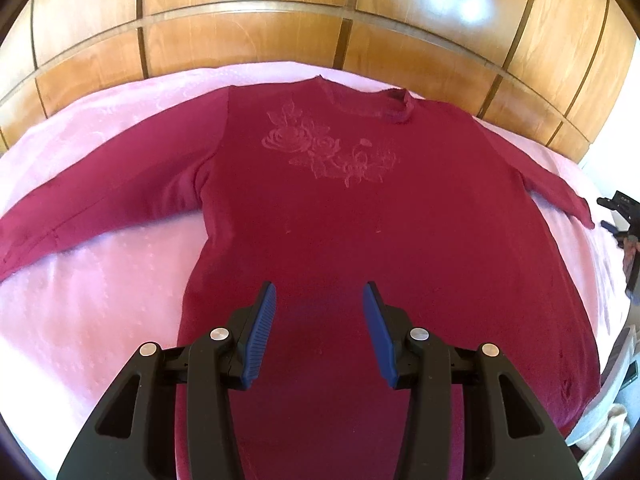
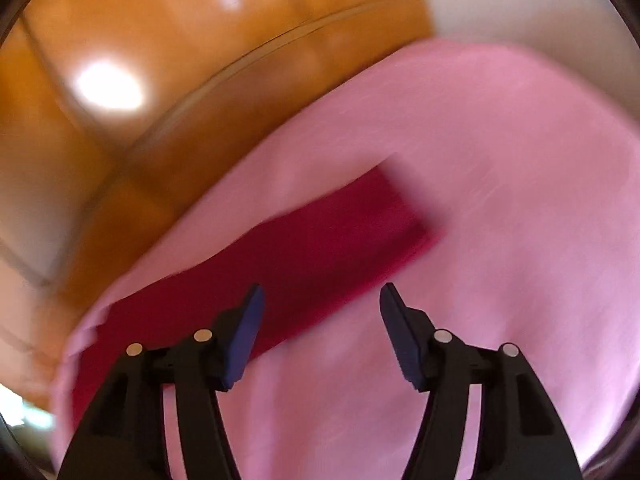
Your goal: Fold small clothes
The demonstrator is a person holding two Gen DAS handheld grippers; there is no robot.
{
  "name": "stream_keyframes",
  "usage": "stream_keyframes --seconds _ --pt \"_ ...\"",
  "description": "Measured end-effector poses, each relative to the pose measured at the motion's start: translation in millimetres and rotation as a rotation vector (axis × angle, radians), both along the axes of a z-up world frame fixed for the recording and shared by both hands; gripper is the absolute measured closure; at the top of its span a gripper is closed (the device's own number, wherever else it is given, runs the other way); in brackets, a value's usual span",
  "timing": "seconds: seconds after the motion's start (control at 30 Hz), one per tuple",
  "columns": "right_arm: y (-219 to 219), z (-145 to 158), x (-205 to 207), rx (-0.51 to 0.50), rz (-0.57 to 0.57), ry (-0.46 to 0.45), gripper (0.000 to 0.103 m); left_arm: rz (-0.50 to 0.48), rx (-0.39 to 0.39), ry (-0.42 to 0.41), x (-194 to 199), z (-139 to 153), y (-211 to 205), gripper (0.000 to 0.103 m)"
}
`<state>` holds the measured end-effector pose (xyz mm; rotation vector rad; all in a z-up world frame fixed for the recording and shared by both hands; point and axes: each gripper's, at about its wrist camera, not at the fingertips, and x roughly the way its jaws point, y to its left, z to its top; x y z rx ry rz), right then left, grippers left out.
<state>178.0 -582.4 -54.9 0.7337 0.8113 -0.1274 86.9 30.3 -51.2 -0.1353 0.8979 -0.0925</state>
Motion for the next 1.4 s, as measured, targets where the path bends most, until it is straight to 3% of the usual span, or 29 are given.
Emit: stream_keyframes --seconds 0.1,0.2,0.27,0.3,0.33,0.43,0.53,0.6,0.67,0.7,0.73,0.83,0.97,1.13,1.2,1.23,1.3,1.33,1.4 --pt "28 -26 19 0.127 0.025 0.009 0.043 0.014 -0.011 -0.015 -2 -1 1 0.049" --pt "30 -48 36 0.123 -0.08 0.095 0.046 0.015 0.005 -0.037 -6 -2 1 0.047" --pt "12 -52 47 0.09 -0.16 0.106 0.073 0.014 0.03 -0.051 -8 -5 1 0.047" --pt "7 -51 49 0.068 -0.179 0.123 0.098 0.018 0.035 -0.043 -7 -8 2 0.047" --pt "5 -48 48 0.059 -0.183 0.118 0.098 0.023 0.026 -0.026 -7 -12 6 0.047" --pt "-4 -18 31 -0.108 -0.196 0.051 0.099 0.046 0.004 -0.007 -12 -18 17 0.047" --pt "-1 -41 26 -0.144 -0.178 0.165 0.098 0.041 0.022 0.017 -19 -32 23 0.047" --pt "3 -51 23 -0.11 -0.141 0.177 0.097 0.036 0.043 0.012 -20 -31 21 0.047" --pt "1 -43 12 -0.081 -0.138 0.14 0.071 0.036 0.037 0.022 -22 -25 22 0.047" --pt "2 -37 3 -0.068 -0.135 0.119 0.045 0.041 0.008 0.022 -26 -22 25 0.047" --pt "8 -29 -5 -0.082 -0.127 0.108 0.034 0.047 -0.017 0.021 -31 -19 30 0.047" --pt "41 -12 -20 -0.099 0.017 0.084 0.038 0.071 -0.022 0.004 -49 -13 39 0.047" --pt "106 -5 -74 -0.043 0.339 0.066 0.041 0.093 -0.011 -0.008 -82 -9 52 0.047" --pt "174 -23 -148 -0.046 0.587 0.155 0.059 0.089 -0.017 0.022 -109 -23 63 0.047" --pt "193 -30 -176 -0.098 0.627 0.177 0.071 0.083 -0.012 0.028 -114 -27 64 0.046" --pt "198 -30 -179 -0.138 0.63 0.186 0.095 0.08 0.004 0.032 -114 -29 63 0.047" --pt "195 -32 -174 -0.153 0.616 0.188 0.096 0.067 0.029 0.031 -117 -29 59 0.049" --pt "194 -25 -183 -0.179 0.613 0.175 0.096 0.063 0.041 0.032 -118 -29 58 0.056" --pt "195 -12 -191 -0.192 0.612 0.147 0.096 0.054 0.063 0.042 -119 -30 60 0.06"
